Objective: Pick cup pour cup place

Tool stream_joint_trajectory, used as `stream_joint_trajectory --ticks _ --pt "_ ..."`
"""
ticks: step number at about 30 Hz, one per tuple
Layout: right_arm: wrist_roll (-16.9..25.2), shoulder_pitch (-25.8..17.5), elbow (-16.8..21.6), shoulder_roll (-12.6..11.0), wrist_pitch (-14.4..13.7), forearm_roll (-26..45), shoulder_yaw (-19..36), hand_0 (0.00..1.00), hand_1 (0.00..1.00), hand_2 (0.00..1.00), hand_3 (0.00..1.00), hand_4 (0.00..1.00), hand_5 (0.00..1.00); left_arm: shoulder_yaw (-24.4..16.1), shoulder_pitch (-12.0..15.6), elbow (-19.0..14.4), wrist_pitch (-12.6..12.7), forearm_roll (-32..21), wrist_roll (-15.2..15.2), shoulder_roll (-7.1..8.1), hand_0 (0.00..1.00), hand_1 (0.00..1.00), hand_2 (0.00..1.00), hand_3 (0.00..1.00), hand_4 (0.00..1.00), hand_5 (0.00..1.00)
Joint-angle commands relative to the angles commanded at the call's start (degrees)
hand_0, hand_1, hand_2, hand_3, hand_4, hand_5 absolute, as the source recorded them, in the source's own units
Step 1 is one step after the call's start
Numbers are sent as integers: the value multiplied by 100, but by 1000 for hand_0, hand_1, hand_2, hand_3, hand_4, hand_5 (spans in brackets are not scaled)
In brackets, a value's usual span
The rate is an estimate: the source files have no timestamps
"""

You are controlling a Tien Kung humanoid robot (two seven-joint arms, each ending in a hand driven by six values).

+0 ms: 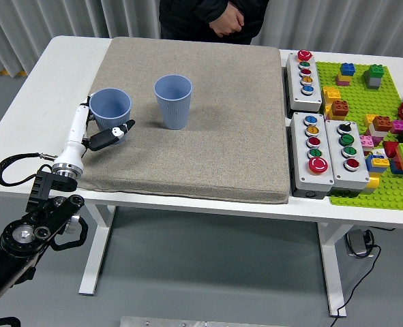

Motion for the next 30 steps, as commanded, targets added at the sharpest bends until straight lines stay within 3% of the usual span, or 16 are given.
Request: stream_joint_trajectory --ticks 8,9,14,15,17,30 --pt "2 -3 -1 -3 2 5 0 700 709 690 646 112 319 -88 33 5 -96 26 39 -6 701 752 944 953 983 354" --pt "3 -4 -2 -3 1 6 0 700 709 687 646 113 319 -103 38 2 -114 31 42 -8 755 817 987 983 988 362" --pt "4 -2 -4 -5 -1 20 -6 700 709 687 646 113 319 -209 94 -36 -176 35 52 -24 755 817 987 983 988 362" --pt "4 -1 -4 -5 -1 21 -6 700 709 685 646 113 319 -242 121 -55 -189 40 53 -26 808 866 998 998 990 365" --pt "6 2 -5 -7 -3 22 -5 700 709 685 646 113 319 -304 175 -103 -230 60 72 -24 808 866 998 998 990 365" --pt "7 20 -5 -12 -11 41 3 700 709 684 646 113 322 -425 512 -612 -429 81 152 162 844 901 998 998 998 409"
